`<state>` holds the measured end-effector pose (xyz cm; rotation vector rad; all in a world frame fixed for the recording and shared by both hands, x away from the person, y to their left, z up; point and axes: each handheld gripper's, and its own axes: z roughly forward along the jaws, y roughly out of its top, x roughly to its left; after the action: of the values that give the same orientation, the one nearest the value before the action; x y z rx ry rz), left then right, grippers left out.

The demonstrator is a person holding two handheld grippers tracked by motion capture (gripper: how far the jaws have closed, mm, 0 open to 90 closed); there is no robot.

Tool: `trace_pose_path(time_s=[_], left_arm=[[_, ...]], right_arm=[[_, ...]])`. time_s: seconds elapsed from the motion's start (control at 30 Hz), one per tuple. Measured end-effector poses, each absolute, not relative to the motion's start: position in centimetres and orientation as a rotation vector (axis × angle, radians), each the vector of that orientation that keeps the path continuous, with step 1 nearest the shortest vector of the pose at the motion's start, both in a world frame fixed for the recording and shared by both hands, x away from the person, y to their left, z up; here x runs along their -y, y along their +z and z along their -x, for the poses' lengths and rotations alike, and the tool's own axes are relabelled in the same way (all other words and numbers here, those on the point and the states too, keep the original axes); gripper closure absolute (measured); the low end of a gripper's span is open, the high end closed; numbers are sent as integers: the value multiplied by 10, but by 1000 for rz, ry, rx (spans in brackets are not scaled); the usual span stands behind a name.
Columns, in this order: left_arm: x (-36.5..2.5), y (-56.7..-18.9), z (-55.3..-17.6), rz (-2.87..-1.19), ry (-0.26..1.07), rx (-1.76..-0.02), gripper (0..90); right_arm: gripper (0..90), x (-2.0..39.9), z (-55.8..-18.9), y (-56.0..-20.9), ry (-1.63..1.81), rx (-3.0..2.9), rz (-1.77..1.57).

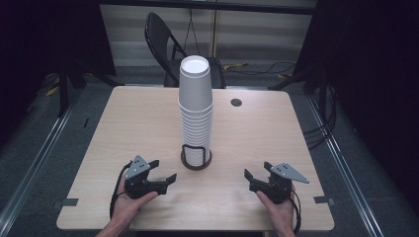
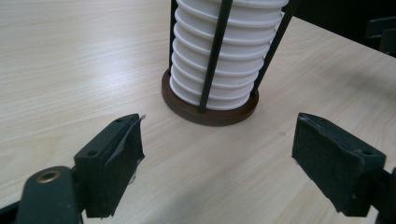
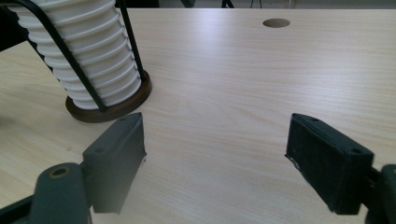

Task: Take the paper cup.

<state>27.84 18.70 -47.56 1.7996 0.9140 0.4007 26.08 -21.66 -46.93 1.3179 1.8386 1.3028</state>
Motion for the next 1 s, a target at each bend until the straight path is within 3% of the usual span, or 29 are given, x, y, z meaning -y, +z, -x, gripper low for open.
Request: trace_pose_path(time_s=[0.67,1.0], left_arm=[[-180,-475,-277,-1828,391,-879,164],[-182,-476,-275,-1832,391,-865,167]], right_arm=[[145,211,-254,-454,1380,-1867,-1216],[146,199,-255,-428,1458,-1905,-1170]])
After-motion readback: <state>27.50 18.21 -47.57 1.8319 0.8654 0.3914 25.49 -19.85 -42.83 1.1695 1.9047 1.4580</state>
